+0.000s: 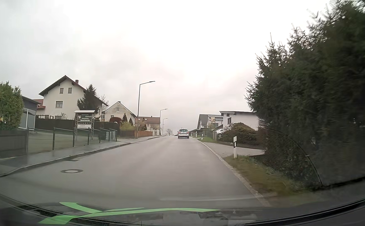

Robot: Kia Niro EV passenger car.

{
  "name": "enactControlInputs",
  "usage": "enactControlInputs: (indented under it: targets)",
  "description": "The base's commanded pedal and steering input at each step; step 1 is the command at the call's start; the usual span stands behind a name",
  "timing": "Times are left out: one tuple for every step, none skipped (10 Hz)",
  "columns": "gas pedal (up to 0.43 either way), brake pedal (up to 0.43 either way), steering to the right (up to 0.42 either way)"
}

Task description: Follow the waypoints while adhering to traffic rules and regulations

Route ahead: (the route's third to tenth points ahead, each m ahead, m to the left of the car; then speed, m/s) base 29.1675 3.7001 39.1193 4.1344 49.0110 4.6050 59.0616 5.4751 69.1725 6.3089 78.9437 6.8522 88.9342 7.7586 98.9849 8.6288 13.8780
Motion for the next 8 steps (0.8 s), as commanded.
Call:
enactControlInputs:
  targets:
    - [0.130, 0.000, -0.016]
    - [0.130, 0.000, -0.015]
    - [0.110, 0.000, -0.015]
    - [0.110, 0.000, -0.015]
    - [0.110, 0.000, -0.015]
    - [0.110, 0.000, -0.015]
    - [0.110, 0.000, -0.014]
    - [0.118, 0.000, -0.011]
